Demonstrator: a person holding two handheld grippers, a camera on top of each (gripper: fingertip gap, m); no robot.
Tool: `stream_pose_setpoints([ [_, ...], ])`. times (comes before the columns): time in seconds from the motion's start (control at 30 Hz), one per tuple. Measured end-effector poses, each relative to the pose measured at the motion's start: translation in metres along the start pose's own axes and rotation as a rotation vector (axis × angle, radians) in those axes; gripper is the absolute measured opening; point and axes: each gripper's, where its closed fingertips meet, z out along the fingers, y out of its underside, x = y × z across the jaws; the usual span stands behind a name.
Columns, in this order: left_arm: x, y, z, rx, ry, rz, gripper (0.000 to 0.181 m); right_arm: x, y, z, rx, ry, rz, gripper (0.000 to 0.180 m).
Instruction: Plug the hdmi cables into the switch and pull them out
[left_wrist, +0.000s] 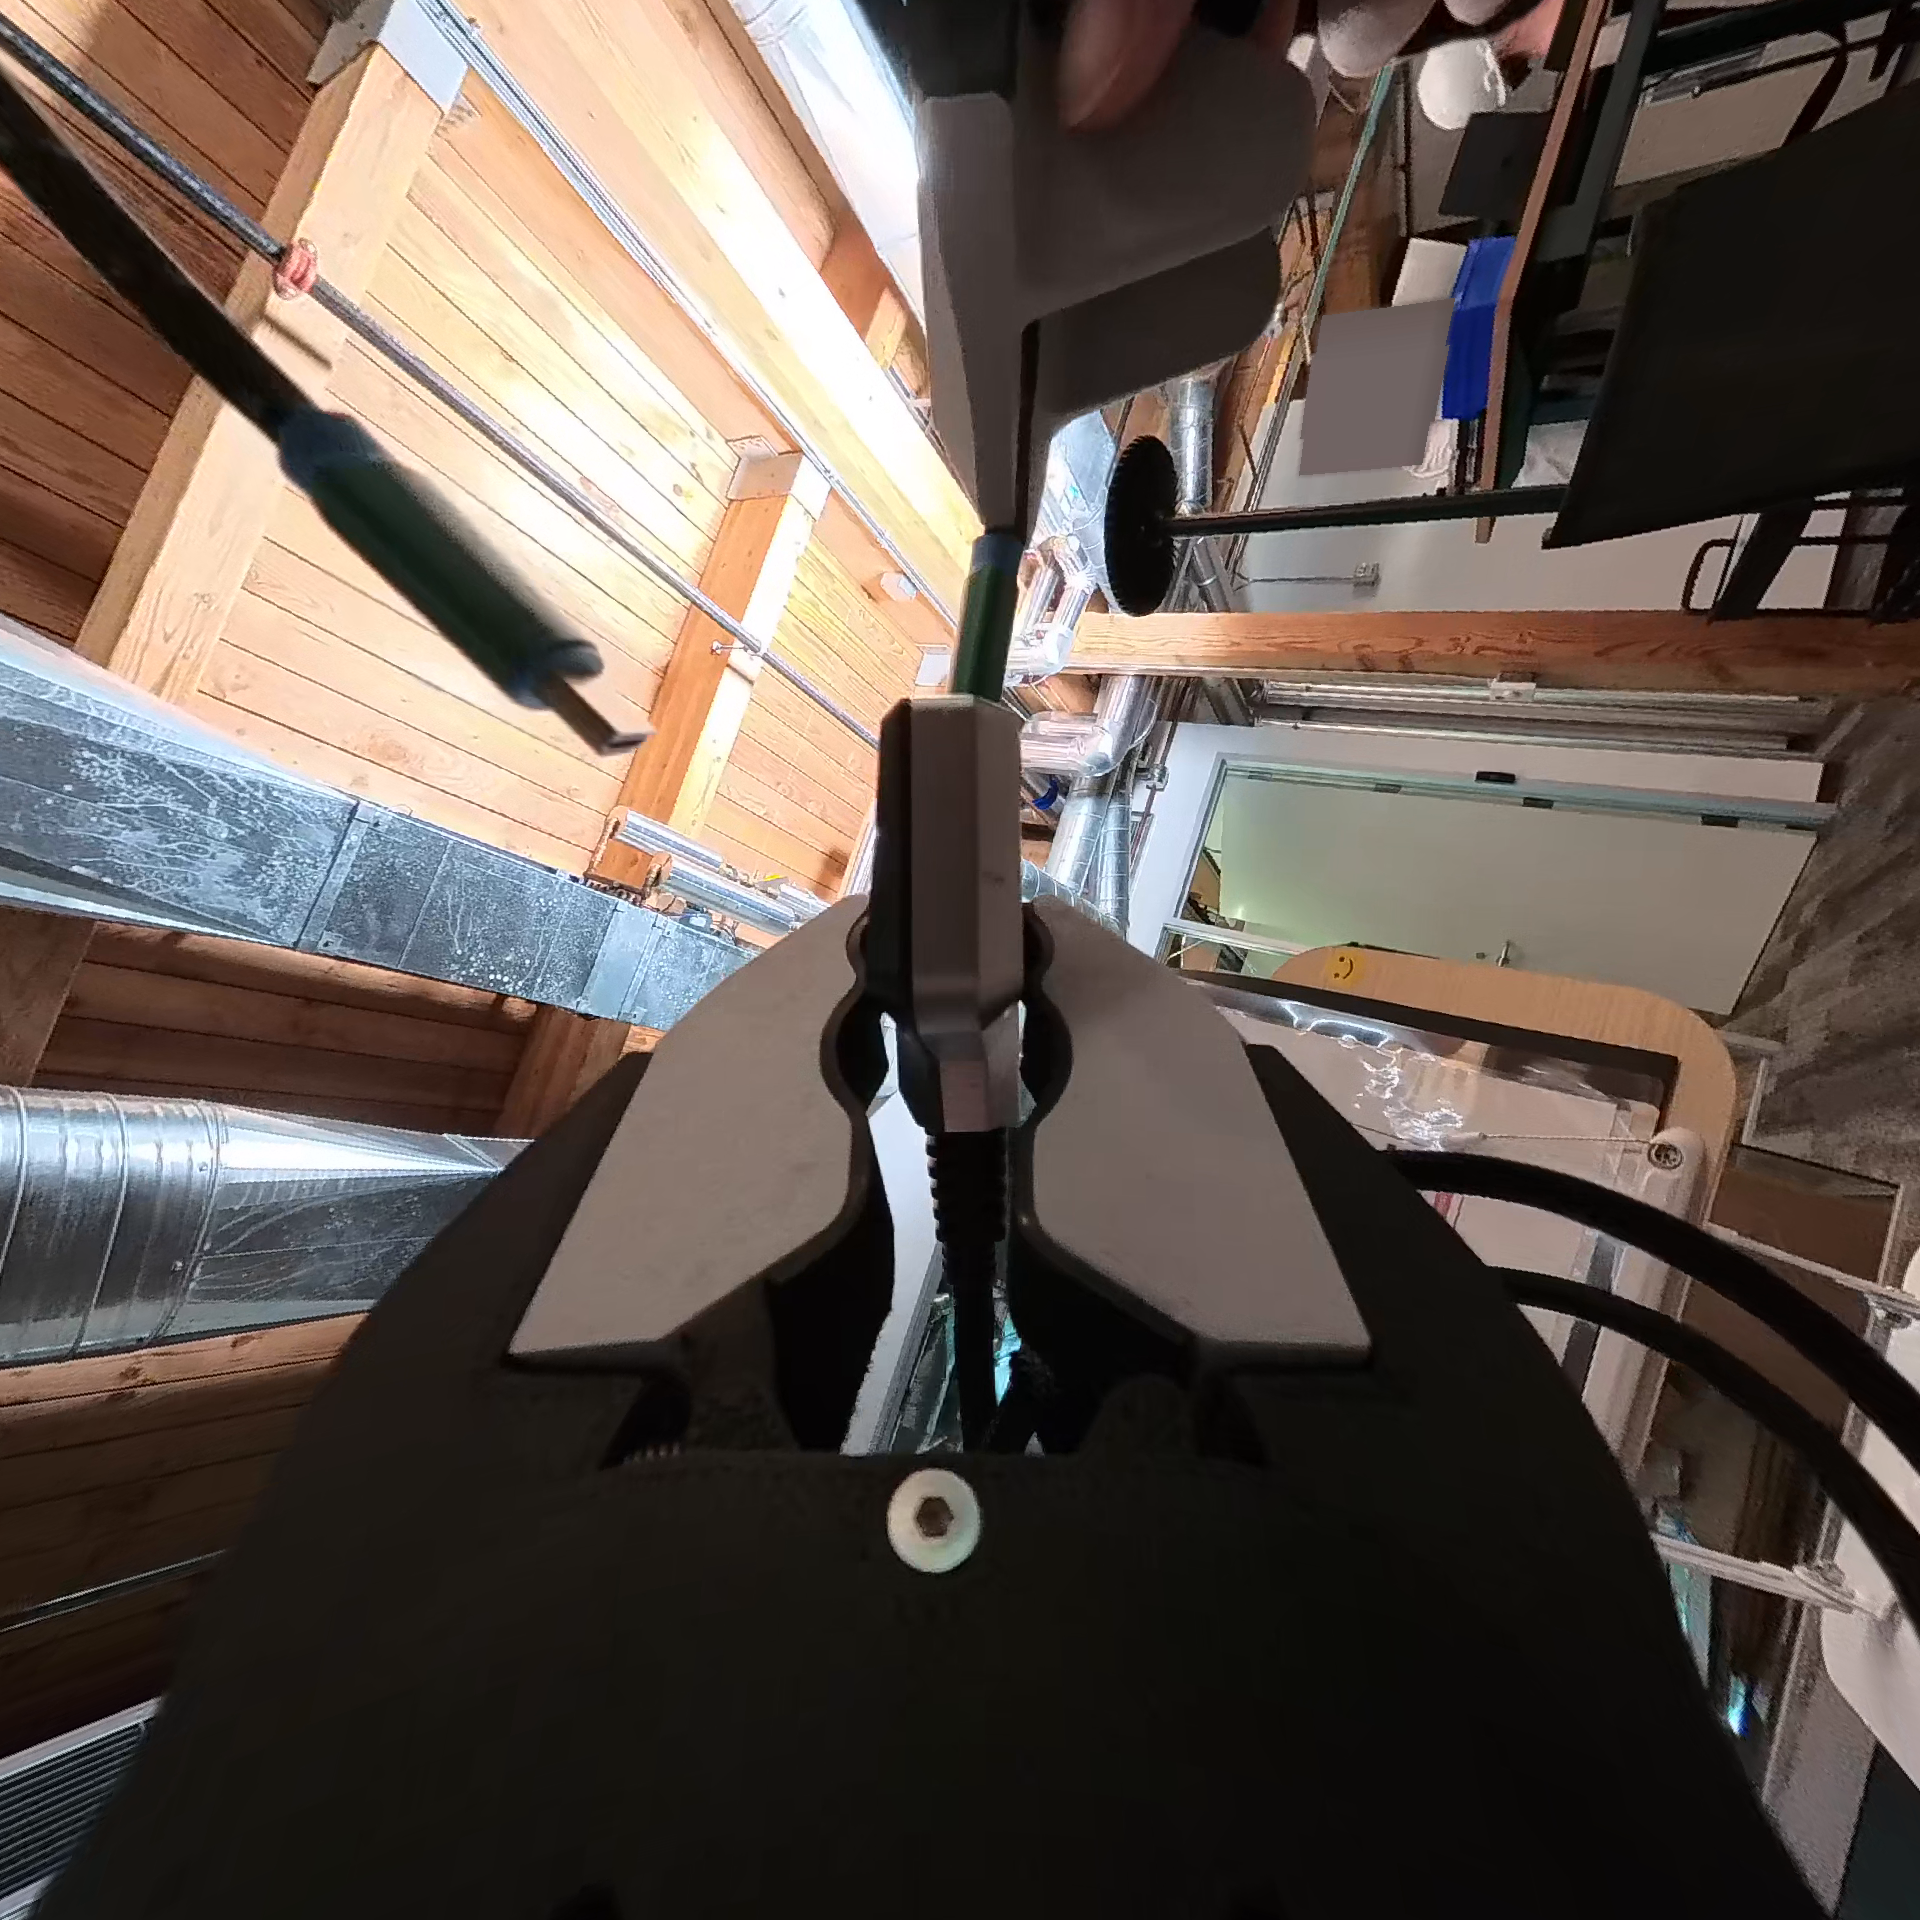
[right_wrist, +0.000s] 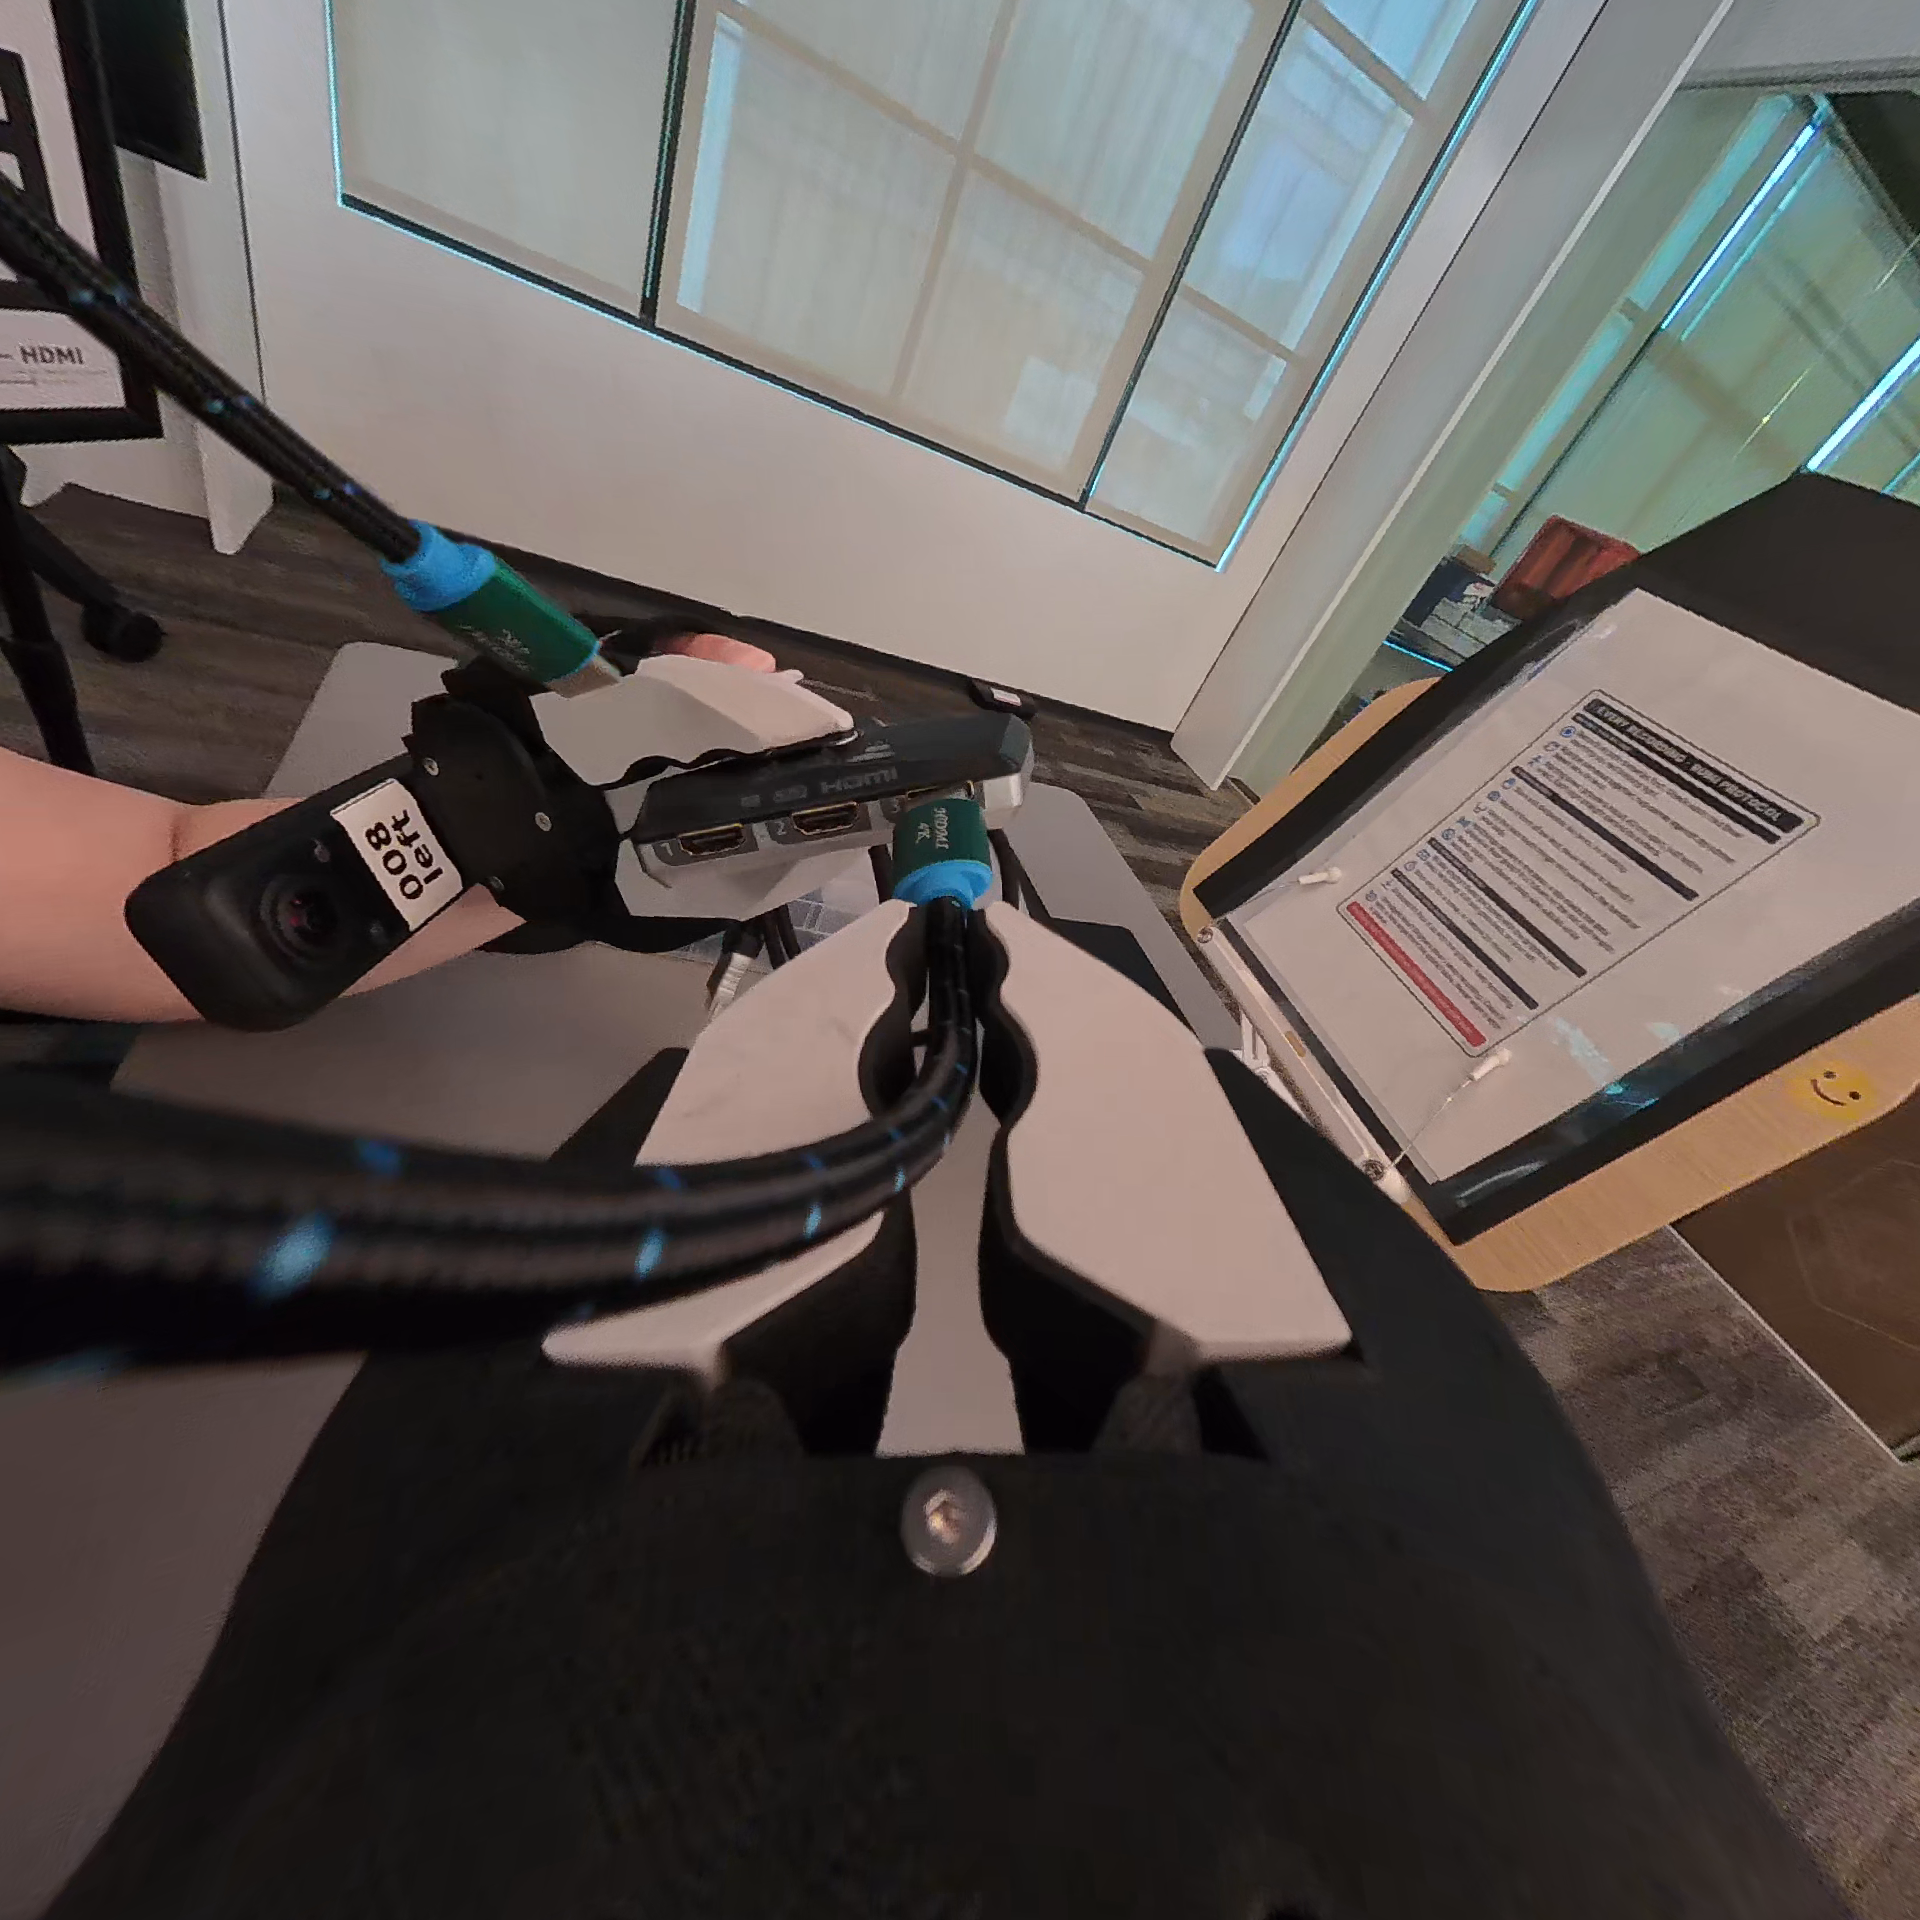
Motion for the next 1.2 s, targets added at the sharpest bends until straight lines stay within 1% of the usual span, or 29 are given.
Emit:
stream_pose_setpoints([
  [0.27, 0.001, -0.004, -0.002, 0.014, 0.009, 0.003, 0.021, 0.0, 0.001, -0.002, -0.004, -0.013, 0.037, 0.008],
  [0.53, 0.009, -0.01, -0.004, 0.032, 0.038, 0.052, 0.021, 0.0, 0.01, -0.003, -0.063, -0.046, 0.191, 0.008],
  [0.7, 0.014, -0.02, -0.008, 0.065, 0.108, 0.004, 0.021, -0.007, 0.016, -0.01, -0.098, -0.083, 0.149, 0.007],
  [0.9, 0.016, -0.04, -0.012, 0.118, 0.185, -0.064, 0.02, -0.016, 0.022, -0.024, -0.094, -0.191, 0.167, 0.007],
  [1.2, 0.024, -0.058, -0.013, 0.155, 0.22, -0.105, 0.02, -0.021, 0.031, -0.038, -0.13, -0.232, 0.175, 0.007],
])
